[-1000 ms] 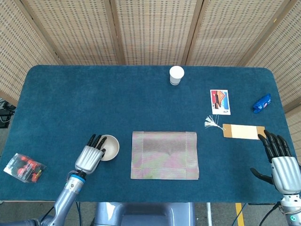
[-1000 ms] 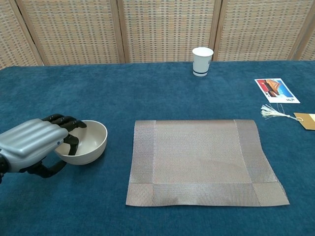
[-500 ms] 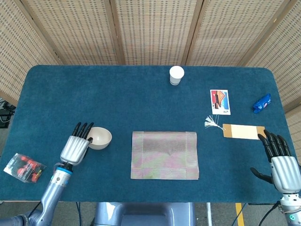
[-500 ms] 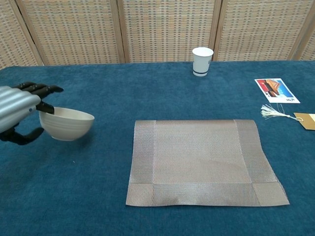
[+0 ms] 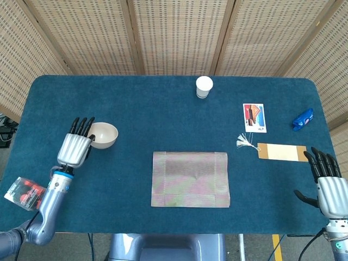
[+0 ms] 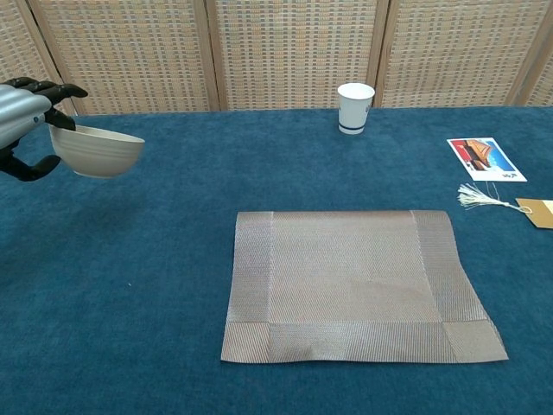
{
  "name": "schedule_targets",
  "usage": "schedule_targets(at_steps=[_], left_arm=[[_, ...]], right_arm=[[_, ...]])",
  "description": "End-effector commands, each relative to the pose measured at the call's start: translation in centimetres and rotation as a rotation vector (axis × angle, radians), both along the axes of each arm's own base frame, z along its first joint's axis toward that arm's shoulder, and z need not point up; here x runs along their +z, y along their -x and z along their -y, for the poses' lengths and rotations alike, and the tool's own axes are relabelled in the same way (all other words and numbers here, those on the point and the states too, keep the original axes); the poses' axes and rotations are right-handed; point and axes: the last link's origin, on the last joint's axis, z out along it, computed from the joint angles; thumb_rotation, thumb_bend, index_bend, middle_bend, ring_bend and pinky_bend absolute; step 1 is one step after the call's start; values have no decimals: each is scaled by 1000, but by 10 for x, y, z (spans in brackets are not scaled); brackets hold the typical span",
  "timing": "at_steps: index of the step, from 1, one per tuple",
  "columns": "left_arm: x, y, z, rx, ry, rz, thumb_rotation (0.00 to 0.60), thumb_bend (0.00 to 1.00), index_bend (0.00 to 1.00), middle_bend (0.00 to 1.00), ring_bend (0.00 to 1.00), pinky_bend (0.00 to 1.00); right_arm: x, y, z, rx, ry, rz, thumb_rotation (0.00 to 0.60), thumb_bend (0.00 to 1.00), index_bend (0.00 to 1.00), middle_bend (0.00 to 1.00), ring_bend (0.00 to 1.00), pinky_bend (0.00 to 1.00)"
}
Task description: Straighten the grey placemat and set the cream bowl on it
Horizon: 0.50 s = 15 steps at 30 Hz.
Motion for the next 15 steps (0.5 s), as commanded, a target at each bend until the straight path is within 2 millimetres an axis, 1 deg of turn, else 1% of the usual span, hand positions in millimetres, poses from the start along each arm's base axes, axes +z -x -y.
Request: schedule_targets(at_steps=[1, 5, 7, 11, 15], left_arm=[[5, 2, -27, 27, -17, -4, 600, 776, 831, 0, 0, 0], [8, 10, -49, 64, -30, -25, 600, 776, 830, 0, 0, 0], [5, 20, -58, 100, -22, -37, 600, 774, 830, 0, 0, 0], [-2, 38, -60, 129, -12, -64, 600, 762, 830, 0, 0, 0], [-5, 53, -60, 163, -8, -79, 600, 759, 829, 0, 0, 0]], right_arm=[[1, 2, 2, -6, 8, -3, 600, 44, 5, 0, 0, 0], [3, 5, 4, -22, 17, -7, 600, 45, 5, 0, 0, 0], [5, 10, 7, -44, 24, -10, 600, 44, 5, 0, 0, 0], [7, 14, 10, -61, 36, -13, 600, 45, 5, 0, 0, 0], [7, 16, 9, -70, 34, -20, 600, 44, 5, 0, 0, 0]])
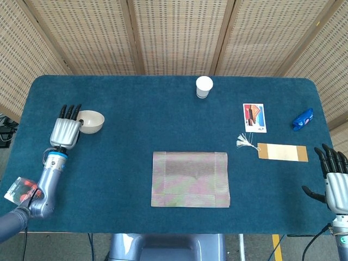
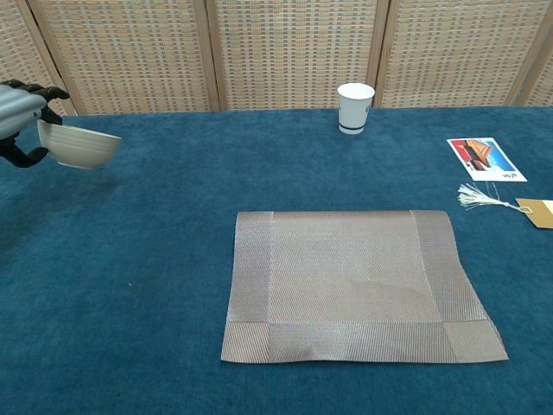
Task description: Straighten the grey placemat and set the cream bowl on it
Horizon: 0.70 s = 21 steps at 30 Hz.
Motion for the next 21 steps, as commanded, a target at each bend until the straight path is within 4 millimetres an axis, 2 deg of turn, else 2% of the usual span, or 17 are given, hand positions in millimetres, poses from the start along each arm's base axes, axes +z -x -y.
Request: schedule_targets(at_steps=[1, 3, 5, 7, 10, 13, 15, 21], left_arm=[[-8, 14, 0, 38, 18, 1, 600, 756, 828, 0, 0, 0], [-9, 20, 1, 50, 19, 1, 600, 733, 820, 0, 0, 0], [-10, 26, 5, 64, 35, 13, 600, 635, 777, 0, 0, 0], [-11, 30, 10, 62, 51, 20, 600, 422, 662, 0, 0, 0], [-12, 33, 20, 54, 86, 38, 600, 204, 470, 0, 0, 0], [-9, 36, 32, 45, 123, 59, 600, 120, 326, 0, 0, 0], [-6, 38, 40, 42, 149, 64, 600, 89, 266, 0, 0, 0], [10, 38, 62, 17, 168, 89, 600, 9, 172, 0, 0, 0]], right_arm=[[-1, 1, 0, -4, -4, -5, 600, 44, 5, 0, 0, 0], [-1, 1, -1, -6, -5, -8, 600, 44, 5, 0, 0, 0], [-1, 1, -1, -5, -4, -7, 600, 44, 5, 0, 0, 0], [-2, 0, -2, 0, -5, -6, 600, 45, 5, 0, 0, 0], [-2, -1, -3, 8, -7, -4, 600, 44, 6, 0, 0, 0], [-1, -3, -5, 17, -5, 1, 600, 44, 5, 0, 0, 0], [0, -5, -7, 25, -4, 3, 600, 44, 5, 0, 0, 0], [1, -10, -12, 50, -9, 14, 600, 44, 5, 0, 0, 0]])
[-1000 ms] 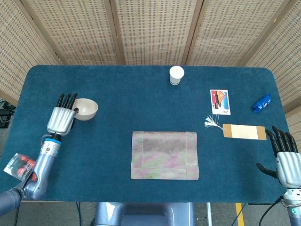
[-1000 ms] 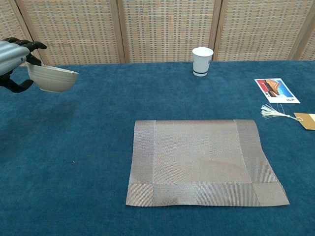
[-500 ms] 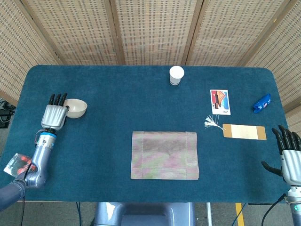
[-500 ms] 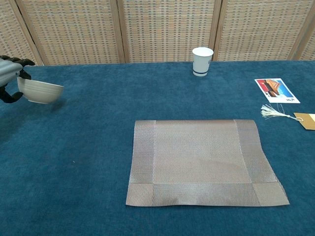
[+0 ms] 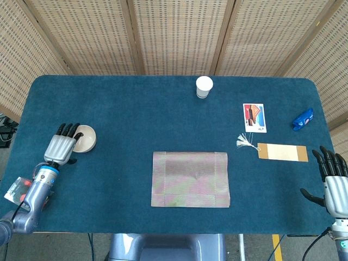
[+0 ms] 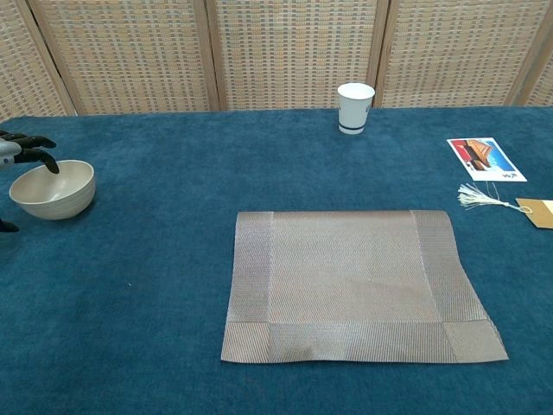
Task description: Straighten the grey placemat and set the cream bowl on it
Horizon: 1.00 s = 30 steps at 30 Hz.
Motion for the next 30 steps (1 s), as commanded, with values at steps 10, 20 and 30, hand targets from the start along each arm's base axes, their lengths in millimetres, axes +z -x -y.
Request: schedule_targets(at_steps=[10, 20, 30], left_arm=[[29, -51, 56, -144, 11, 254, 600, 67, 124, 0, 0, 0], [-14, -104, 105, -289, 151, 244, 600, 68, 111, 0, 0, 0], [-63, -147, 135, -378, 249, 227, 600, 73, 181, 0, 0, 0]], right_arm=[[3, -10, -10, 39, -16, 28, 600, 44, 5, 0, 0, 0], [6, -14, -16, 50, -23, 46, 600, 44, 5, 0, 0, 0], [11, -15, -18, 60, -28, 70, 600, 44, 5, 0, 0, 0]])
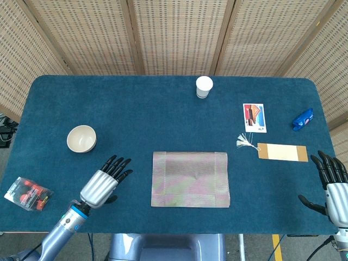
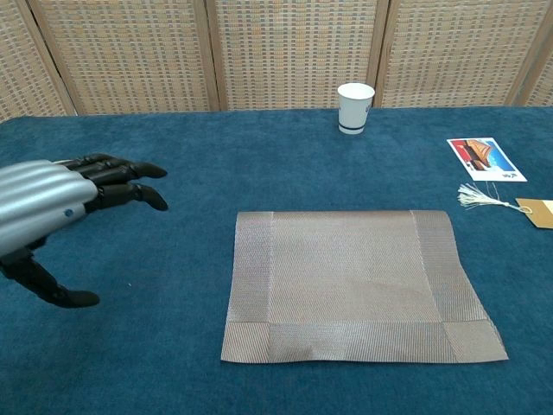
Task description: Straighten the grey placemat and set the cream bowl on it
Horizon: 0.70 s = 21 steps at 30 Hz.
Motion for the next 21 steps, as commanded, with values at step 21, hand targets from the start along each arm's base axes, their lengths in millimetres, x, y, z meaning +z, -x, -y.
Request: schedule_targets(at_steps=[21], left_arm=[[-86, -41, 8, -33, 98, -92, 600, 73, 187, 0, 0, 0]], right_arm=[[7, 4, 3, -17, -10, 45, 600, 44, 5, 0, 0, 0]])
